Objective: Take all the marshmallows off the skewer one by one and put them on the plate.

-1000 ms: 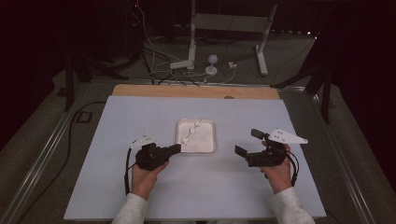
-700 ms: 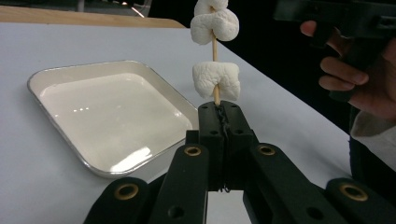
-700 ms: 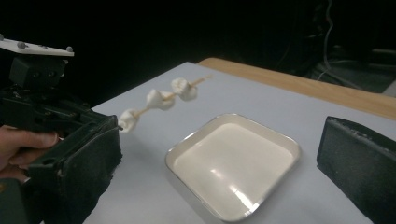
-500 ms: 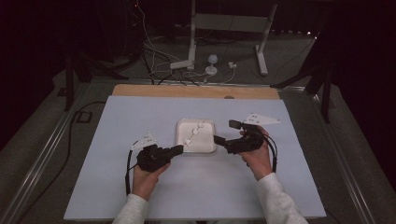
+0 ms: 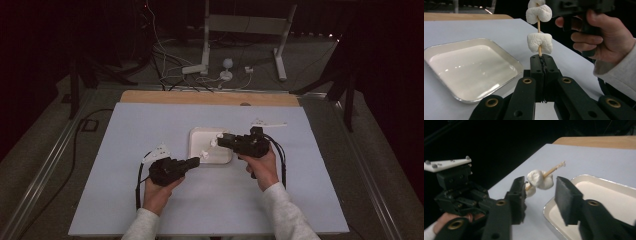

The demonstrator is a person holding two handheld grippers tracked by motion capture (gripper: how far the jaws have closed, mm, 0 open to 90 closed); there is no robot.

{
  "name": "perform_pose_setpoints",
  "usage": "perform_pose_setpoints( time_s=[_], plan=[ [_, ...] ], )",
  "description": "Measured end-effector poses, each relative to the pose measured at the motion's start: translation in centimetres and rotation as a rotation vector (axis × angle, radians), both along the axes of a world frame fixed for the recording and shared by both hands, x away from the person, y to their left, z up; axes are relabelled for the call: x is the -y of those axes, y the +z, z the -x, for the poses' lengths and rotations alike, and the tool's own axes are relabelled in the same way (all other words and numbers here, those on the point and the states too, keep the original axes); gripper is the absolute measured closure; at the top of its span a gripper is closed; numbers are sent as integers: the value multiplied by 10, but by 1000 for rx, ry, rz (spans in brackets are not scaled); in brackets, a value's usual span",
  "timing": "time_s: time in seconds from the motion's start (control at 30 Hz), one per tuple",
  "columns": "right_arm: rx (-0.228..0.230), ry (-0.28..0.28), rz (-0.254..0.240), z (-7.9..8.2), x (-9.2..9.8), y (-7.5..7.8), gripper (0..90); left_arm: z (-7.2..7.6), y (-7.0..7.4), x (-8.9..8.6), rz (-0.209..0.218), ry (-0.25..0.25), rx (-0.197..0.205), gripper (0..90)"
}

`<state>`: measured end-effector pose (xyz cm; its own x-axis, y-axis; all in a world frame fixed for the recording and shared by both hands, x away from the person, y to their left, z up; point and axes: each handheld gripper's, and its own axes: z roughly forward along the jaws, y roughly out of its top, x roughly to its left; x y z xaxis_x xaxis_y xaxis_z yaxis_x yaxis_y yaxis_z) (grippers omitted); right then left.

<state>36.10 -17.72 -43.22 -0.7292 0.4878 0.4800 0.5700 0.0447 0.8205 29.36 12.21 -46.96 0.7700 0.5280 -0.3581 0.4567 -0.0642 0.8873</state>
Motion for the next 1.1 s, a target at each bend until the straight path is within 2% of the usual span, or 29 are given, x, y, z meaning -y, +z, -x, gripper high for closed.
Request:
perform_pose_setpoints(
  time_s=[0.1, 0.13, 0.17, 0.3, 0.33, 0.47, 0.73, 0.77, 1.0, 1.1],
  plan=[
    [-50, 7, -34, -2, 1, -1, 633, 1, 1, 2, -6, -15, 16, 900],
    [-50, 7, -34, -2, 1, -1, 633, 1, 1, 3, -3, -18, 18, 900],
    [-76, 12, -59, -3, 2, -2, 627, 1, 1, 2, 0, -20, 21, 900],
    [-111, 26, -93, -5, 2, -4, 618, 2, 0, 2, 3, -31, 30, 900],
    [-138, 41, -121, -6, 3, -5, 649, 2, 0, 2, 3, -35, 32, 900],
    [-163, 58, -146, -7, 2, -5, 710, 1, -1, 2, -5, -47, 33, 900],
    [-105, 23, -125, -2, 1, 3, 759, 0, -3, 3, -27, -55, 32, 900],
    [-84, 18, -116, -2, 0, 7, 764, 0, -3, 3, -27, -53, 34, 900],
    [-50, -17, -107, 0, -1, 14, 775, 1, -2, 2, -46, -52, 45, 900],
    [-48, -32, -111, 0, -1, 15, 780, 1, -2, 3, -71, -48, 53, 900]
  ],
)
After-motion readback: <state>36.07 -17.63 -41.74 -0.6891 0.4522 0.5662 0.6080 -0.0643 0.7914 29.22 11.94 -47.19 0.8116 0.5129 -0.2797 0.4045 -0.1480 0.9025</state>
